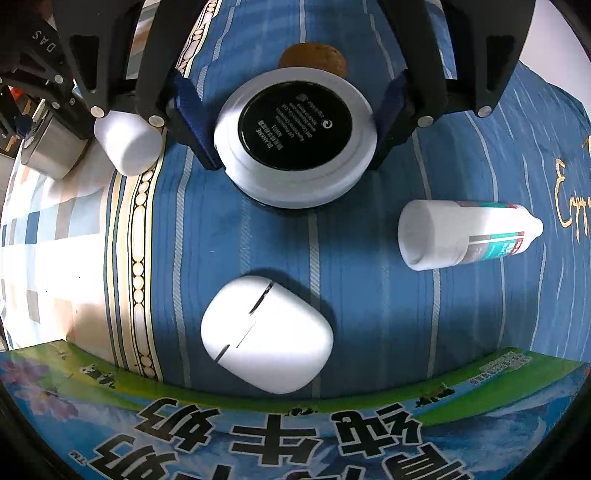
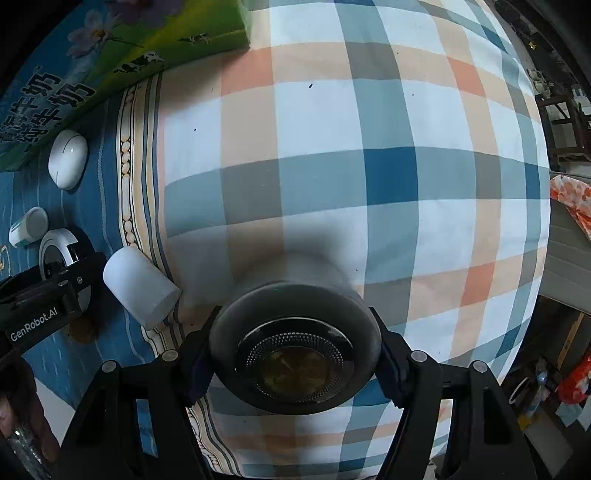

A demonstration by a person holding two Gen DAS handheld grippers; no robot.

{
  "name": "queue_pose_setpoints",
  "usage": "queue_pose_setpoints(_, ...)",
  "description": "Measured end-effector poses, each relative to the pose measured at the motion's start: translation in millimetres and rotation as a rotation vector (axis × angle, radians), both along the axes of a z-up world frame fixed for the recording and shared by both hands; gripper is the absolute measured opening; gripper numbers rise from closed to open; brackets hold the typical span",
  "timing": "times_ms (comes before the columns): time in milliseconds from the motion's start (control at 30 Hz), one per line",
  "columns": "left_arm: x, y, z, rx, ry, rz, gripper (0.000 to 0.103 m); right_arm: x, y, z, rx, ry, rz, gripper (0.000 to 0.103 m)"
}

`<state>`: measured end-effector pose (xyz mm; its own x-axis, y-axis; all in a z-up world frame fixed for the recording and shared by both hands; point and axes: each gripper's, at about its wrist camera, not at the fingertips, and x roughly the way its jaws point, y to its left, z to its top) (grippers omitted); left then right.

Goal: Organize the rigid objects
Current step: 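Carry the black-lidded jar and silver can into the box with both tools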

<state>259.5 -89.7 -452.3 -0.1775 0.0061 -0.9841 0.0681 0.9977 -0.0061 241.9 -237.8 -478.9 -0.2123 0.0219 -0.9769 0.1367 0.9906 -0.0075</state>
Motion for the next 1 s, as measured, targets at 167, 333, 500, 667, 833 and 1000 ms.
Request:
queue_pose_setpoints(167,-4,-1,0,-0.003,-0.004,0.0,0.078,3,5,-5,-0.013,0.013,0.001,0.074)
queue_pose_setpoints(333,-2,11,2,-0.01,-0.008,0.0,0.075,3,6,-10,-0.031,0.019,0.009,0.074)
queue_pose_setpoints(500,-10,17,9,-0.009,-0.025,0.01,0.074,2,3,-10,-0.031,0.02,0.007,0.073)
queue_pose_setpoints(667,-27,17,23,-0.023,-0.043,0.013,0.073,-3,8,5,-0.007,0.001,0.016,0.073)
queue_pose_setpoints(833,-40,20,54,-0.041,-0.092,0.018,0.073,-6,16,34,0.004,-0.058,0.049,0.073)
queue_pose_setpoints(1000,-52,22,95,-0.069,-0.15,0.012,0.073,-8,27,69,0.025,-0.116,0.078,0.073)
